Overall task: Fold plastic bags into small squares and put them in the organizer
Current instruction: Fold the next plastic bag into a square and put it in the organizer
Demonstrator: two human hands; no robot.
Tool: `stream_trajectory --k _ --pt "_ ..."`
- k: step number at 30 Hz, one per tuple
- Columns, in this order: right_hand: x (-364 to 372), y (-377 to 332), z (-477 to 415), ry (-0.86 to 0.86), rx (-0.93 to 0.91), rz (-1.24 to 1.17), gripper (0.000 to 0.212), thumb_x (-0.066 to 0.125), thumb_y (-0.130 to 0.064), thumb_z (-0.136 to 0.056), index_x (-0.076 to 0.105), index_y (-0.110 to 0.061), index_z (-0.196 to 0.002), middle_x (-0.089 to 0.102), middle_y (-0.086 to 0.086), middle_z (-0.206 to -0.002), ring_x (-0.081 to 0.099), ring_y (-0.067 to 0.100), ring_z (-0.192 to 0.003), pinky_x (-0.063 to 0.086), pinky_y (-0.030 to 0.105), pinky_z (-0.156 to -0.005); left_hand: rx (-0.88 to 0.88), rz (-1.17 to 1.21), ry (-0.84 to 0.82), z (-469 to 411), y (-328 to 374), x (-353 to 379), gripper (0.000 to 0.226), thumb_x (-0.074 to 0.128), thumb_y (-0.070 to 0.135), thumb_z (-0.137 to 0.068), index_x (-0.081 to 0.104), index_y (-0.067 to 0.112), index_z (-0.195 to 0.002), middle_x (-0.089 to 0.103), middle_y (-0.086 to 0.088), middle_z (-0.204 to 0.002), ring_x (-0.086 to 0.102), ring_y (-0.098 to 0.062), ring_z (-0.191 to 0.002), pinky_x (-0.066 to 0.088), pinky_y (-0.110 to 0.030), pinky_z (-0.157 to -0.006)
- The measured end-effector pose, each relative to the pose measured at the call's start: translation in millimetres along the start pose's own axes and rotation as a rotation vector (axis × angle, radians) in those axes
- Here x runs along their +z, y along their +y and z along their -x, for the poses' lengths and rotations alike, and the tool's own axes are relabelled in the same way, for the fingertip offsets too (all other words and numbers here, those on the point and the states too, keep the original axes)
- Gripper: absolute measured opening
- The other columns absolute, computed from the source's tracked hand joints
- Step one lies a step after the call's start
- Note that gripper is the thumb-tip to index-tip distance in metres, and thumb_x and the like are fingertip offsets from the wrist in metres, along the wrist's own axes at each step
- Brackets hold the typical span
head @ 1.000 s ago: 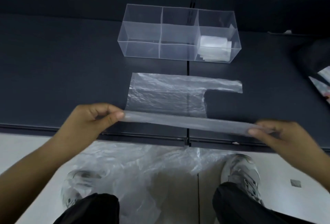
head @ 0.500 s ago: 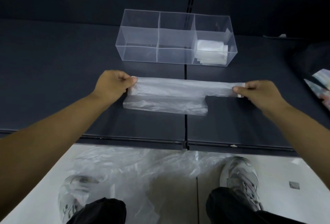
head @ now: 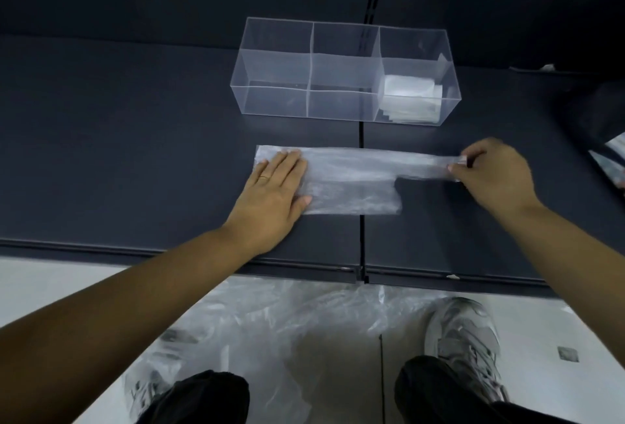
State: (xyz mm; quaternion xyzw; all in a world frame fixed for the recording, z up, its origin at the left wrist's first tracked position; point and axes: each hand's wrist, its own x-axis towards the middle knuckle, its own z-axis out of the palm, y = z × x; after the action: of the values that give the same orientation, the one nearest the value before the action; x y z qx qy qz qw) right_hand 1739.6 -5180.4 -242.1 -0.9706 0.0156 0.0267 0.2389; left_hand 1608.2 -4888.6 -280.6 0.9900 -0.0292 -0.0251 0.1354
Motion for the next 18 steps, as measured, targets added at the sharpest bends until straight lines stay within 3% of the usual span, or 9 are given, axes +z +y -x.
stream_trajectory --k 3,5,7,9,12,15,18 --pt "8.3 -40.8 27.2 0.225 -0.319 -0.025 0.030 0.061 -0.006 -0.082 0.061 -0.011 -0.112 0.050 0.014 -0.113 0.053 0.029 -0.098 0.041 0.032 -0.084 -0.006 -0.125 -0.060 4.5 -4.3 6.5 0.075 0.014 0.061 -0.093 -0.002 0.019 -0.153 -0.007 0.000 -0.161 -0.011 -0.016 -0.147 -0.009 -0.036 -0.119" --pt "29.7 -76.4 49.8 0.103 -0.599 -0.078 0.036 0.059 -0.007 -0.084 0.059 -0.010 -0.120 0.051 0.015 -0.121 0.048 0.027 -0.112 0.033 0.028 -0.099 -0.009 -0.162 -0.087 5.1 -3.2 7.2 0.082 0.004 0.068 -0.087 -0.007 0.020 -0.152 -0.011 0.000 -0.161 -0.014 -0.017 -0.147 -0.009 -0.039 -0.119" --pt "60.5 -102.6 67.4 -0.164 -0.747 -0.046 0.046 0.054 -0.018 -0.093 0.046 -0.010 -0.138 0.040 0.013 -0.145 0.034 0.026 -0.135 0.019 0.028 -0.114 -0.015 -0.175 -0.095 4.5 -3.1 7.7 0.084 -0.002 0.073 -0.085 -0.011 0.021 -0.150 -0.012 0.000 -0.160 -0.016 -0.019 -0.146 -0.009 -0.040 -0.119" --pt "84.6 -100.3 70.7 -0.288 -0.739 0.093 0.057 0.041 -0.033 -0.100 0.023 -0.014 -0.151 0.016 0.006 -0.160 0.010 0.020 -0.147 0.003 0.033 -0.120 -0.019 -0.190 -0.101 5.1 -2.5 7.3 0.085 -0.005 0.073 -0.081 -0.013 0.022 -0.148 -0.012 -0.001 -0.161 -0.016 -0.021 -0.147 -0.008 -0.041 -0.119" --pt "84.6 -57.1 51.1 -0.236 -0.578 0.352 0.065 0.022 -0.051 -0.099 0.002 -0.022 -0.154 -0.004 -0.001 -0.162 -0.008 0.014 -0.148 -0.008 0.037 -0.119 -0.053 -0.206 -0.081 9.6 -6.1 4.2 0.095 -0.001 0.077 -0.076 -0.005 0.020 -0.153 -0.008 -0.005 -0.161 -0.012 -0.025 -0.147 -0.006 -0.042 -0.119" --pt "62.2 -16.5 36.4 -0.203 -0.477 0.412 0.066 0.018 -0.054 -0.097 0.002 -0.024 -0.154 -0.004 0.001 -0.162 -0.007 0.015 -0.148 -0.007 0.039 -0.119 -0.112 -0.186 -0.096 13.6 -13.7 0.9 0.106 0.001 0.087 -0.073 -0.011 0.017 -0.152 -0.016 -0.006 -0.160 -0.018 -0.021 -0.146 -0.011 -0.041 -0.118" --pt "44.6 -9.6 38.8 -0.104 -0.455 0.325 0.068 0.039 -0.049 -0.096 0.016 -0.019 -0.153 0.006 0.006 -0.161 0.002 0.020 -0.148 -0.003 0.041 -0.118 -0.142 -0.105 -0.107 16.6 -16.8 -4.2 0.112 0.006 0.088 -0.068 -0.016 0.016 -0.151 -0.023 -0.002 -0.158 -0.026 -0.017 -0.143 -0.018 -0.040 -0.116"
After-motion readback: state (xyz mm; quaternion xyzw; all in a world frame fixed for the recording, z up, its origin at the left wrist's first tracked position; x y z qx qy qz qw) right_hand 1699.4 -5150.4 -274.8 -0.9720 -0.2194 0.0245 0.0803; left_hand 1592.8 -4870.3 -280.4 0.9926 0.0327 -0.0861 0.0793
